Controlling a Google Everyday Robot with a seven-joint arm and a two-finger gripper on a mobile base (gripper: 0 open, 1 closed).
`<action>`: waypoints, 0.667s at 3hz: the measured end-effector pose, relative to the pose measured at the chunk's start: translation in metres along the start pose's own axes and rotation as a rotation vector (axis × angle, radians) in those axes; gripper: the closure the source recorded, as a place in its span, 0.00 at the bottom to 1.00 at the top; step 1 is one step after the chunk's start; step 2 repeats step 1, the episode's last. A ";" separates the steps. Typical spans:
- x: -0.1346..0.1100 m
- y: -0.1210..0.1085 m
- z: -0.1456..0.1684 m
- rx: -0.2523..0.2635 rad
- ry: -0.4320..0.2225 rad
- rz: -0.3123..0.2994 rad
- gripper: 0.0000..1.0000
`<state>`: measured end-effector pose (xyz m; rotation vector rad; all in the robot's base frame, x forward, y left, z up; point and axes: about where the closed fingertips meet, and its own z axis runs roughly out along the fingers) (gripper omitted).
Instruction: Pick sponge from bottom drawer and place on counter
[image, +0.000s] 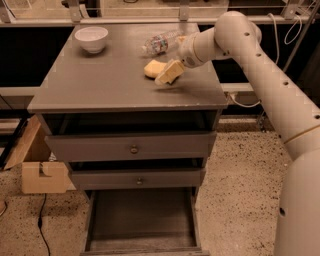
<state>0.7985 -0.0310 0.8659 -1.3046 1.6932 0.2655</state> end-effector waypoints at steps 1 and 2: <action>-0.002 -0.008 -0.024 0.082 -0.017 -0.006 0.00; -0.002 -0.008 -0.024 0.082 -0.017 -0.006 0.00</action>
Offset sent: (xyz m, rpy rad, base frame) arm 0.0000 0.0000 0.0000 0.0000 0.0000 0.0000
